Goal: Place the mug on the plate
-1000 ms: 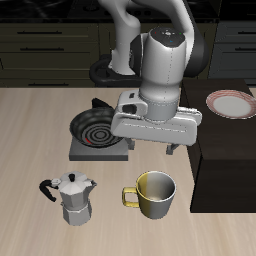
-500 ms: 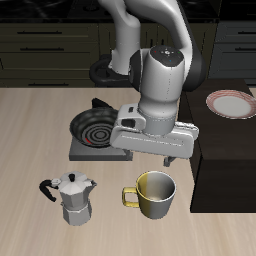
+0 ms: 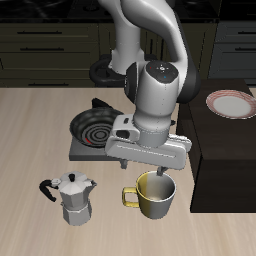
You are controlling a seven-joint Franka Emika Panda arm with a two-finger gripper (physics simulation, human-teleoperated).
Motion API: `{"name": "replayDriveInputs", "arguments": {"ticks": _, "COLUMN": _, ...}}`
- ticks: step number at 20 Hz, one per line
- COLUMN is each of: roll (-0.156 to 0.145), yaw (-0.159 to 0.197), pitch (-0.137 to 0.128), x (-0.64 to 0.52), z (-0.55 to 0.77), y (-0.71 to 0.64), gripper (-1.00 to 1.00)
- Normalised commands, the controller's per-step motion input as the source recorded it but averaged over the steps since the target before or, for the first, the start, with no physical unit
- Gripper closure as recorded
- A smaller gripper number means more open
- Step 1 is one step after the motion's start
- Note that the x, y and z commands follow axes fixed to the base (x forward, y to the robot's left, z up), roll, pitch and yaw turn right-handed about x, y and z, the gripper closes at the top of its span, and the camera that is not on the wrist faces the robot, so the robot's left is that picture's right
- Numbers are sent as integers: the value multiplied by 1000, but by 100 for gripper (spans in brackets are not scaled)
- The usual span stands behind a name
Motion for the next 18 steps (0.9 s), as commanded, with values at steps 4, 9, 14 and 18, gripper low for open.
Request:
{"name": "replayDriveInputs", "arguments": {"ticks": 4, "roll": -9, "yaw": -19, "pitch": 36, "x": 41, "z": -285, "y": -89, "gripper": -100}}
{"name": "replayDriveInputs", "arguments": {"ticks": 9, "roll": 1, "yaw": -3, "pitch": 41, "x": 44, "z": -329, "y": 28, "gripper": -100}}
{"name": "replayDriveInputs", "arguments": {"ticks": 14, "roll": 7, "yaw": -1, "pitch": 44, "x": 39, "z": -288, "y": 58, "gripper": -100}}
{"name": "replayDriveInputs", "arguments": {"ticks": 18, "roll": 28, "yaw": -1, "pitch": 18, "x": 58, "z": -216, "y": -12, "gripper": 100}}
